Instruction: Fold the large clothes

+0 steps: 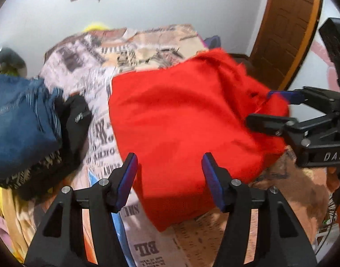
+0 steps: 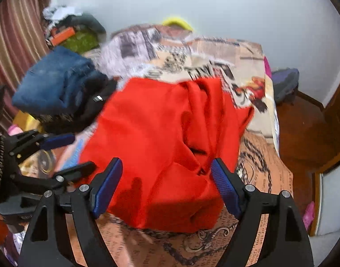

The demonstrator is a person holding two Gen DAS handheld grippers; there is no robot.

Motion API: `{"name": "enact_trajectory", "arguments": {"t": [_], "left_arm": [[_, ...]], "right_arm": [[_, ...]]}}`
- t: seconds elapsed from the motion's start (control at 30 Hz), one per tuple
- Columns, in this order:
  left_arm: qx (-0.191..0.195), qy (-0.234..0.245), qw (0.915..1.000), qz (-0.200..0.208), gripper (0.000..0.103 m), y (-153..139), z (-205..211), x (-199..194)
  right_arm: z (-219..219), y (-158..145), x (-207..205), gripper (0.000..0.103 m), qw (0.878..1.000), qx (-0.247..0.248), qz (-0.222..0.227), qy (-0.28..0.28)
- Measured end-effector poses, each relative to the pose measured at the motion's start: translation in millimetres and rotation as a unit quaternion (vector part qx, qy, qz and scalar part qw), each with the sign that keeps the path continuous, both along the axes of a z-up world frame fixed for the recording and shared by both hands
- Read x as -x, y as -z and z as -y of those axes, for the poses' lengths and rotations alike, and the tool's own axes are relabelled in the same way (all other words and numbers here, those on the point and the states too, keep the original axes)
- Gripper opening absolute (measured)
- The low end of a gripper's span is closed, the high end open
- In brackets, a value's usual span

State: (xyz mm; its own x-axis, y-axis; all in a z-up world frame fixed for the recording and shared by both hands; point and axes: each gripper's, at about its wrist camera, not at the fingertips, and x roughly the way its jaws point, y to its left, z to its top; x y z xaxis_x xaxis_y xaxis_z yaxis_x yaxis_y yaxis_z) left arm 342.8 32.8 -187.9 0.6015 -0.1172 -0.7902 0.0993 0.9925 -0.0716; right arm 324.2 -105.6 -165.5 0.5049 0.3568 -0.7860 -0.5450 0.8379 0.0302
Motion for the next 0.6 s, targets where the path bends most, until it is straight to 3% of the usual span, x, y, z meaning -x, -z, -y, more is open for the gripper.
{"name": "enact_trajectory", "arguments": {"t": [0.17, 0.37, 0.6], "left_arm": [[0.011, -0.001, 0.9999, -0.002, 0.067, 22, -1, 4], [-0.011, 0.005, 0.9999, 0.007, 0.071, 24, 8, 11], [-0.028, -0.001, 0.9993, 0.025, 0.071, -5, 0, 4]], "right_arm": [[42, 21, -2, 0.079, 0.999, 0.021, -0.018, 0.03], [77, 31, -6, 0.079, 0.994, -0.037, -0.083, 0.058], [52, -11, -11, 0.081, 0.997, -0.054, -0.035, 0.032]]}}
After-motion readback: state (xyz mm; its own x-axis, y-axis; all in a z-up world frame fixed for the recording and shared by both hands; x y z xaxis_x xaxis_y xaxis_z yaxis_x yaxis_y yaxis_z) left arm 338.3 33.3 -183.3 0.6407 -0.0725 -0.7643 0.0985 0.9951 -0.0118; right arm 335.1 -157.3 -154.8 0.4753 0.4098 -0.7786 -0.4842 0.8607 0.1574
